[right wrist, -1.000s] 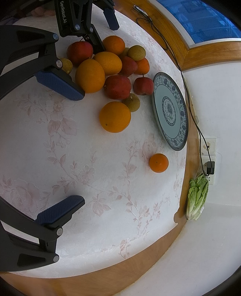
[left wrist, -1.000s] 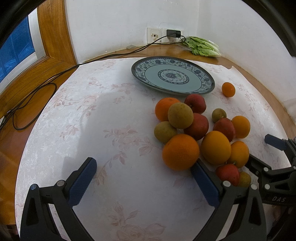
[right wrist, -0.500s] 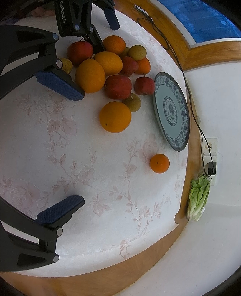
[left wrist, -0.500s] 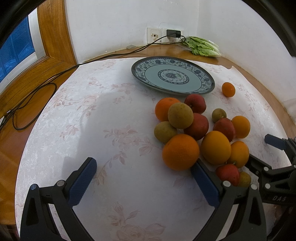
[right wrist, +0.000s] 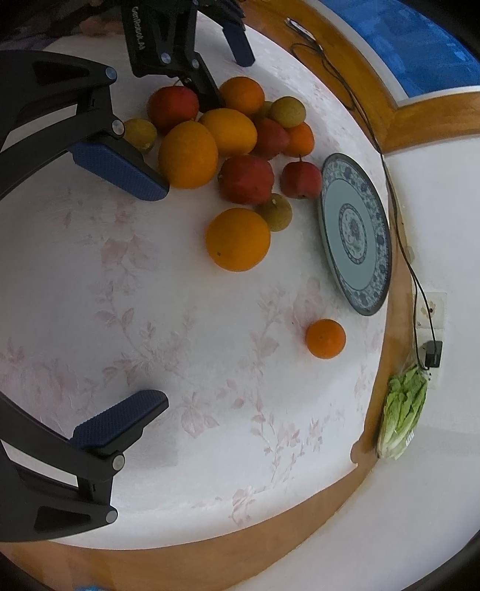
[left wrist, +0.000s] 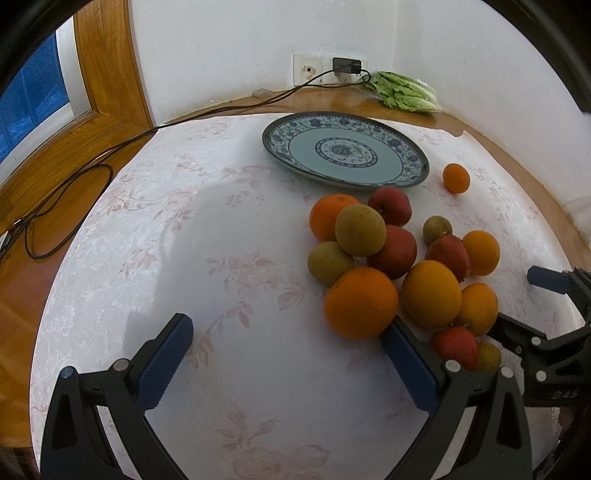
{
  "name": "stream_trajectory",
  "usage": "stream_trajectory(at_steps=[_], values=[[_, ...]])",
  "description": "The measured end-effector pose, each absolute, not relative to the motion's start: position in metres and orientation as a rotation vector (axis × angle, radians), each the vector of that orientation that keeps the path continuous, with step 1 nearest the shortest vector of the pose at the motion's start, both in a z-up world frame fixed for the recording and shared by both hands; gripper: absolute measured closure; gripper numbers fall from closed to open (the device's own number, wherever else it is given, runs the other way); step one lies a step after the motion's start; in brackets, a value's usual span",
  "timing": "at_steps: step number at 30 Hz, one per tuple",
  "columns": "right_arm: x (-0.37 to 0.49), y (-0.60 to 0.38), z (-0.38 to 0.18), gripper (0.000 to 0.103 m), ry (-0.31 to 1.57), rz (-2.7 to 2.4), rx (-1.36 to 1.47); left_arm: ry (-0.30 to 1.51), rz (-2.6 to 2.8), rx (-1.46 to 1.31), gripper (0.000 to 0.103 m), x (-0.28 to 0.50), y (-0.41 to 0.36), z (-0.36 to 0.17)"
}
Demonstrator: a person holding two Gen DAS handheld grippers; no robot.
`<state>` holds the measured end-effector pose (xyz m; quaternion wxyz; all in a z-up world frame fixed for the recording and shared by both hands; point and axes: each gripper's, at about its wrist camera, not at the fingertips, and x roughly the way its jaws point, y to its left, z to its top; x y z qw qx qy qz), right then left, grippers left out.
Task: Organize fruits
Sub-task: 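Close the right tool on a large orange while the left tool grasps another orange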
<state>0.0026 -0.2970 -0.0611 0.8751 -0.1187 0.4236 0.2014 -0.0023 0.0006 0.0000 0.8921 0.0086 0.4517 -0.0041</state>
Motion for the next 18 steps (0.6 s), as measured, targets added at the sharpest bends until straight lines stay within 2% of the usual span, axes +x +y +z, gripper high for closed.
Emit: stream_trajectory(at_steps=[14, 18], values=[[-0.0010, -0.2970, -0.0589, 0.000, 0.914, 0.489, -0.302, 0.977, -0.001, 0.009, 0.002, 0.0011, 0.0026, 0.0012], [-0.0042, -0.2985, -0.0549, 0.009, 0.917, 0.534, -0.291, 0.979, 0.001, -0.038, 0.004, -0.0064, 0.0077, 0.0087]])
